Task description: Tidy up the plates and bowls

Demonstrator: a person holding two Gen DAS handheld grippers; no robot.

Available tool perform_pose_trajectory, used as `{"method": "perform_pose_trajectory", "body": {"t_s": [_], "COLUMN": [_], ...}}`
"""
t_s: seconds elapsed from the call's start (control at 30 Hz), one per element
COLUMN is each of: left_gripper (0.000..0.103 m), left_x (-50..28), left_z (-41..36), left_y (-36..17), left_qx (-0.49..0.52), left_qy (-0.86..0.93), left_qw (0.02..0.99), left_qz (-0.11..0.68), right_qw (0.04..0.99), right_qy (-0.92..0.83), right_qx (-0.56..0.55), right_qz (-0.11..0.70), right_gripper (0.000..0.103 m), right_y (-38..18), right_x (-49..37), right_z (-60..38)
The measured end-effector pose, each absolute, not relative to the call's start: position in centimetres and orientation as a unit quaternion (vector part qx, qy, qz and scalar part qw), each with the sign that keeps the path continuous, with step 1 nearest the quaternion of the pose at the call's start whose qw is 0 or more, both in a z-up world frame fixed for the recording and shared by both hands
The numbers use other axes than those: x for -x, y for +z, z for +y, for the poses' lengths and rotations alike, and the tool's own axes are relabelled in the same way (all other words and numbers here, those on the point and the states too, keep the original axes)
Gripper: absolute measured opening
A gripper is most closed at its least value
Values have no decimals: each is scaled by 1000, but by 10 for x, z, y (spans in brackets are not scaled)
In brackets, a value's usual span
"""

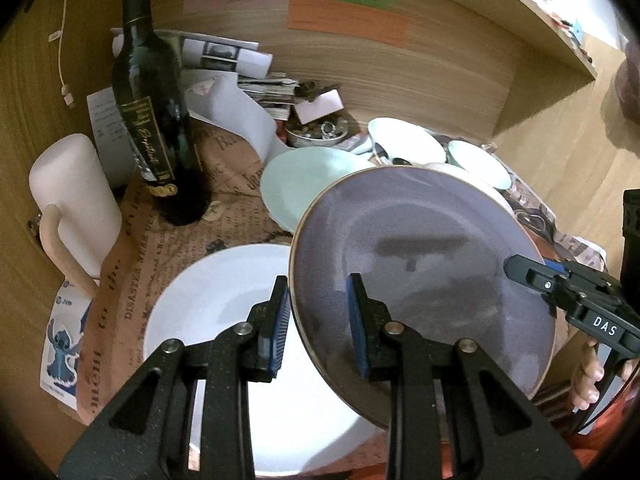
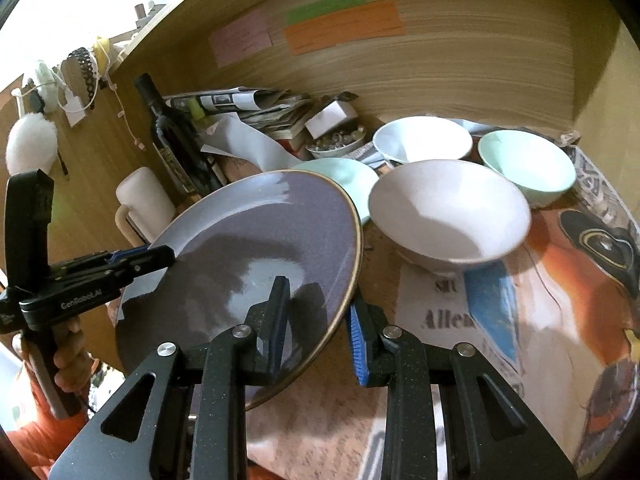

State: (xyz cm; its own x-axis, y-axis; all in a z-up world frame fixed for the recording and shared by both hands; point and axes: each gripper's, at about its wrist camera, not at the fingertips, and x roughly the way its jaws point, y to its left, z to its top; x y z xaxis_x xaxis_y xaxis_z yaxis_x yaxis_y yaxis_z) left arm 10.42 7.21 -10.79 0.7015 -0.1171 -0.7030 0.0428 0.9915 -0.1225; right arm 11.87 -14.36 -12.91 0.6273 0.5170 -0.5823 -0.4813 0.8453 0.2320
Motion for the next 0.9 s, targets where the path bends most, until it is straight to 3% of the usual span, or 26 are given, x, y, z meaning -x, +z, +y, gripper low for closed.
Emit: {"method": "perform_pose_trajectory", "body": {"t_s": [0.9], "left_gripper": [28], "left_x": [-82], "left_z": [-4], "left_y": [-140], "left_qx": [50], "left_qy": [-63], "left_qw": [905], "left_qz": [418], "right_qw": [897], "right_qy": [255], "right_qx": [-22], "right_qz": [360], "right_gripper": [25], "right_y": [-155], "right_x": [-94], "right_z": [-214]}}
